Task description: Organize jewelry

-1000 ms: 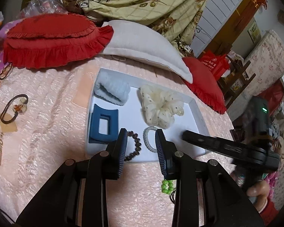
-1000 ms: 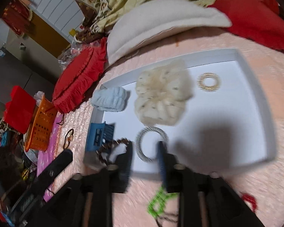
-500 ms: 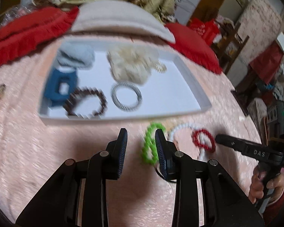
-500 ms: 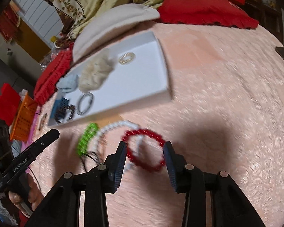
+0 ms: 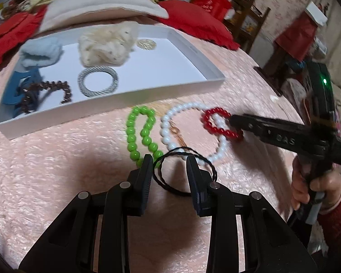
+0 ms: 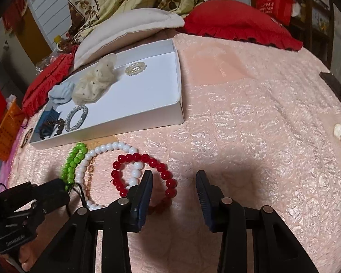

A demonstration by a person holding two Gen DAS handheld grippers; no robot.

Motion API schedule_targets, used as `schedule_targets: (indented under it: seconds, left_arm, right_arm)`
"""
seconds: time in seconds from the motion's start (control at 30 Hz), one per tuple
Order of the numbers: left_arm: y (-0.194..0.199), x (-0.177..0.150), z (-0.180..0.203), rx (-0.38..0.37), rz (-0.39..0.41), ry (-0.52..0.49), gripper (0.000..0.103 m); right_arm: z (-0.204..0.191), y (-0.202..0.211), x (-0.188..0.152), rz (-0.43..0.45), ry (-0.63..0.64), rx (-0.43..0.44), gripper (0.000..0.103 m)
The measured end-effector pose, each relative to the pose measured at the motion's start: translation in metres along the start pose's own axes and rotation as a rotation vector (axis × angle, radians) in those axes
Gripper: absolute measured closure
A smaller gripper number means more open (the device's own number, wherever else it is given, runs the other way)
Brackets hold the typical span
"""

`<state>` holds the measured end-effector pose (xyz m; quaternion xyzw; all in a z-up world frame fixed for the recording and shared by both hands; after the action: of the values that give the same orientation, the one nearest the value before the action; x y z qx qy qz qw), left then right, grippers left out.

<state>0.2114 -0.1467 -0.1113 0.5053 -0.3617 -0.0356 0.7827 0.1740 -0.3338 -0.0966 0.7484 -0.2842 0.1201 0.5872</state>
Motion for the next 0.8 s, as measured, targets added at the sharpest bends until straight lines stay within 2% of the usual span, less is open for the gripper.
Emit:
schedule_targets:
  seconds: [0.03, 0.1, 0.2, 0.23, 0.3, 0.33, 0.5, 0.8]
  left_arm:
    - [-0.002, -0.002, 0.002, -0.005, -0.013, -0.007, 0.075]
    - [-0.004, -0.005, 0.007, 0.012, -0.013, -0.029, 0.09]
    - [-0.006, -0.007, 0.014, 0.032, -0.021, -0.053, 0.098]
    - [-0.005, -0.007, 0.016, 0.029, -0.024, -0.053, 0.098]
    - [-0.001, -0.007, 0.015, 0.038, -0.017, -0.059, 0.098]
    - [0.001, -0.006, 0.015, 0.035, -0.011, -0.061, 0.098]
    - [0.023, 0.005, 0.007, -0.002, 0.035, -0.039, 0.098]
    - [0.061, 0.026, -0.04, -0.04, 0.131, 0.099, 0.099]
  right_arm:
    - [-0.001, -0.001, 0.0, 0.002, 0.012, -0.016, 0.071]
    - [-0.005, -0.002, -0.002, 0.004, 0.049, -0.047, 0.077]
    - [-0.014, -0.004, -0.005, 0.005, 0.109, -0.083, 0.079]
    - [-0.017, -0.005, -0.006, 0.005, 0.128, -0.093, 0.079]
    - [-0.024, -0.006, -0.008, 0.005, 0.161, -0.103, 0.092]
    - [-0.026, -0.006, -0.009, 0.004, 0.17, -0.108, 0.094]
    - [-0.032, 0.006, -0.005, 0.038, 0.134, -0.094, 0.094]
    - [-0.062, 0.047, 0.024, 0.127, 0.147, -0.016, 0.094]
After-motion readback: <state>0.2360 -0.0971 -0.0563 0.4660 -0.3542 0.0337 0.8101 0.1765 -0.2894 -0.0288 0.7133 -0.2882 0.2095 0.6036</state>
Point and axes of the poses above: each gripper's, at about its wrist camera, not at the fingertips, and y roughly against the way its jaws point, z to its right, x to its top, the point moved 4 cm from there along -y, roughly the way its jaws point, and after that the axes turned 5 degrees about x, right-handed, at the moved point
